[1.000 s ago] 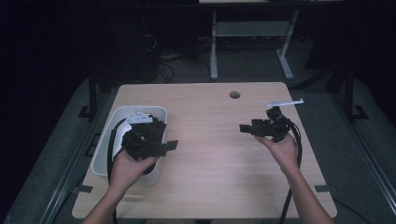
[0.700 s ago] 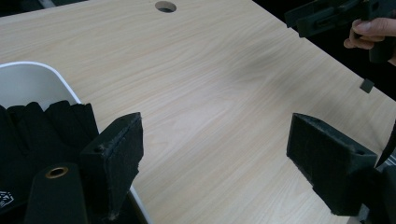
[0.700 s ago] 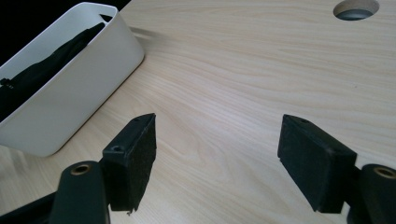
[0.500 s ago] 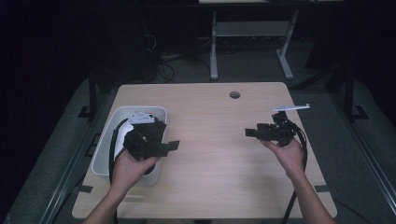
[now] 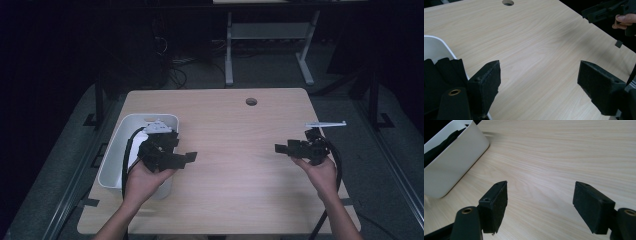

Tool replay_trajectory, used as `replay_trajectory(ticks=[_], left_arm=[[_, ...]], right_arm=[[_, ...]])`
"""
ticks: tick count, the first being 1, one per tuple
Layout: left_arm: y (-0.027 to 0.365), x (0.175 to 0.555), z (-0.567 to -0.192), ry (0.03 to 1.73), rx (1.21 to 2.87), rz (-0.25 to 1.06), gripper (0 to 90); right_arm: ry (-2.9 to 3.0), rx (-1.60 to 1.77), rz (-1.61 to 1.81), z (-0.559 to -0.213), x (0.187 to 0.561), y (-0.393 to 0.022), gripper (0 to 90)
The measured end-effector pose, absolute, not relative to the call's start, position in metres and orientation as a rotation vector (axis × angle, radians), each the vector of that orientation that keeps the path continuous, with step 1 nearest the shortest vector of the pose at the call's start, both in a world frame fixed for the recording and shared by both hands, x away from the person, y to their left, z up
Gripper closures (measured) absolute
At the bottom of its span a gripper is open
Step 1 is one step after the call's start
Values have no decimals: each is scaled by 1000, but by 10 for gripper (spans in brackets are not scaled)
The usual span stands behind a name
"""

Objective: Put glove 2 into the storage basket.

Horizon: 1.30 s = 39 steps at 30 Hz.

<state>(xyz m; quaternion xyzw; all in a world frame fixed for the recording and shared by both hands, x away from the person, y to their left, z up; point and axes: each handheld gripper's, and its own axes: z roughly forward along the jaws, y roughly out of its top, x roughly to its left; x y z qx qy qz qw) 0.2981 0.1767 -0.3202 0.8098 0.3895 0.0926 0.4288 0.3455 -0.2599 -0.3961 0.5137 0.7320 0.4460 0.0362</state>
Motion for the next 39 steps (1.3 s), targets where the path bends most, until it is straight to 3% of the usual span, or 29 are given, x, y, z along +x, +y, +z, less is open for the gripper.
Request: replay_trajectory(ticks=[24, 39], left_arm=[[137, 291, -340, 904, 2066, 195, 186], [109, 279, -366, 858, 2085, 147, 185]], right_arm=[[2149, 1689, 1340, -431, 306, -317, 275], [2158, 1647, 1352, -444, 276, -318, 274]])
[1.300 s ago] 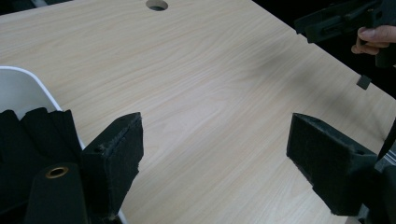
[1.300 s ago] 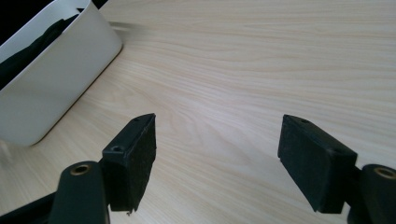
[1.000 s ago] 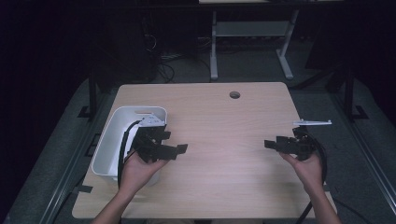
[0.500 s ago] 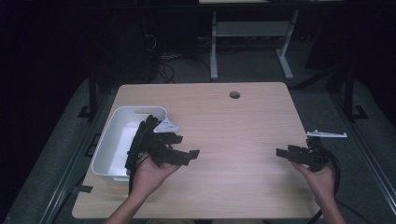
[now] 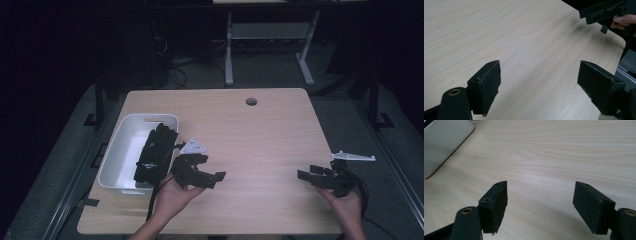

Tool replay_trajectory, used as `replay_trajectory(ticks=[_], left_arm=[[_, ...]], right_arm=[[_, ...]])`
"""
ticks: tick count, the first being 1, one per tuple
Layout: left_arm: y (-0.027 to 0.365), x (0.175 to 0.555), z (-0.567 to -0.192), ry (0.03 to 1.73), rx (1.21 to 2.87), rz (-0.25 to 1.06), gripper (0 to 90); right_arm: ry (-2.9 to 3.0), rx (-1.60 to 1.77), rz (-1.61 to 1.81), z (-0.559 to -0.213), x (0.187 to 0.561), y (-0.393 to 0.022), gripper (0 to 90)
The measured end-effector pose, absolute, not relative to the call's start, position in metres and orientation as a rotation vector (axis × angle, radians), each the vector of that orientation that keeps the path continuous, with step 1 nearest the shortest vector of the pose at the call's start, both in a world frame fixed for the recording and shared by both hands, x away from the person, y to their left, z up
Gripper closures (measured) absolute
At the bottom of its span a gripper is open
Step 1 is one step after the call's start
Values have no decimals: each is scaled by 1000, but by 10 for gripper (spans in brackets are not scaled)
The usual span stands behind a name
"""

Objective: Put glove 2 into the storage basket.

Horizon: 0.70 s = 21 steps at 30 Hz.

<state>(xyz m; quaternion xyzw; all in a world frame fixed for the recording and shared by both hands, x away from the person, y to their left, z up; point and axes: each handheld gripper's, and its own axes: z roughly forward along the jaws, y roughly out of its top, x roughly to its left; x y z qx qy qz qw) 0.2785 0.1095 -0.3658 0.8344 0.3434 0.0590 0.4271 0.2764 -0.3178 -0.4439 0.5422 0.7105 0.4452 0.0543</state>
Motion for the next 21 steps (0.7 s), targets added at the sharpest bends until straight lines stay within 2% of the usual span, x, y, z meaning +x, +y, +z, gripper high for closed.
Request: replay_trajectory(ticks=[21], left_arm=[[101, 259, -394, 831, 2070, 144, 185]], right_arm=[[2130, 1555, 1416, -446, 244, -296, 254]])
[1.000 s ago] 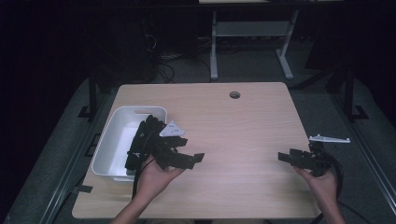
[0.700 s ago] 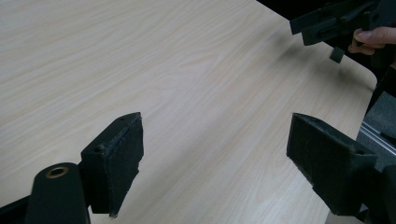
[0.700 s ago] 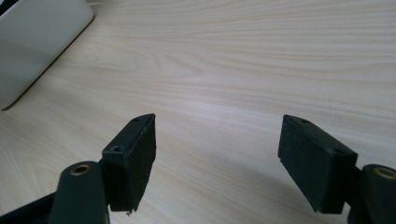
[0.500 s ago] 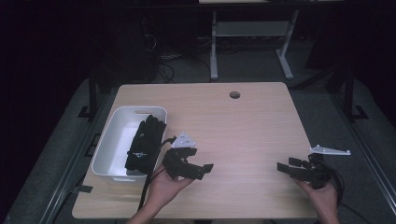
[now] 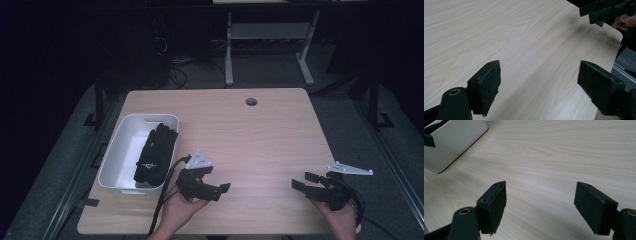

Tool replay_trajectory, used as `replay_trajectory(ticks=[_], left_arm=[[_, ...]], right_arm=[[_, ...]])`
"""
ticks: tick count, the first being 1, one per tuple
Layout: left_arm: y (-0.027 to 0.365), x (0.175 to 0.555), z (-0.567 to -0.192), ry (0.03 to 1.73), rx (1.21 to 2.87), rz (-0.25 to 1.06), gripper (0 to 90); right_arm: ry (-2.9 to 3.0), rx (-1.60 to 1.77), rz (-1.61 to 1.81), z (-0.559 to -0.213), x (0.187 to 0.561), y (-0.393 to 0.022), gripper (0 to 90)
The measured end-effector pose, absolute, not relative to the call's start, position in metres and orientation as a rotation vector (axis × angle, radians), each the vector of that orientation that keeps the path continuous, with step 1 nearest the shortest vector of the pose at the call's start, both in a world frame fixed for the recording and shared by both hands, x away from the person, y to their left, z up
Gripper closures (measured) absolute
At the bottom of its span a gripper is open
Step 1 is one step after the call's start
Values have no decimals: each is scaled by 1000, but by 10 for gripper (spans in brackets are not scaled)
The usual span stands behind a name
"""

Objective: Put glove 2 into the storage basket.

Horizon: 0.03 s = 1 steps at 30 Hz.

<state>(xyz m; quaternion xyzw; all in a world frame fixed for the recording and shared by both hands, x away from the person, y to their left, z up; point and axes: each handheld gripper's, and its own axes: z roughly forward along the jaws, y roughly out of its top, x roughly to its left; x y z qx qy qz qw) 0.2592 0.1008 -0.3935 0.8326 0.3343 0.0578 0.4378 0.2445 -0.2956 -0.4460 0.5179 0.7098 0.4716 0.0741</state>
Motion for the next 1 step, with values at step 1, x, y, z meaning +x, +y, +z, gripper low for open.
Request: replay_trajectory(ticks=[1], left_arm=[[100, 258, -396, 814, 2077, 155, 186]], right_arm=[[2129, 1549, 1415, -446, 244, -296, 254]])
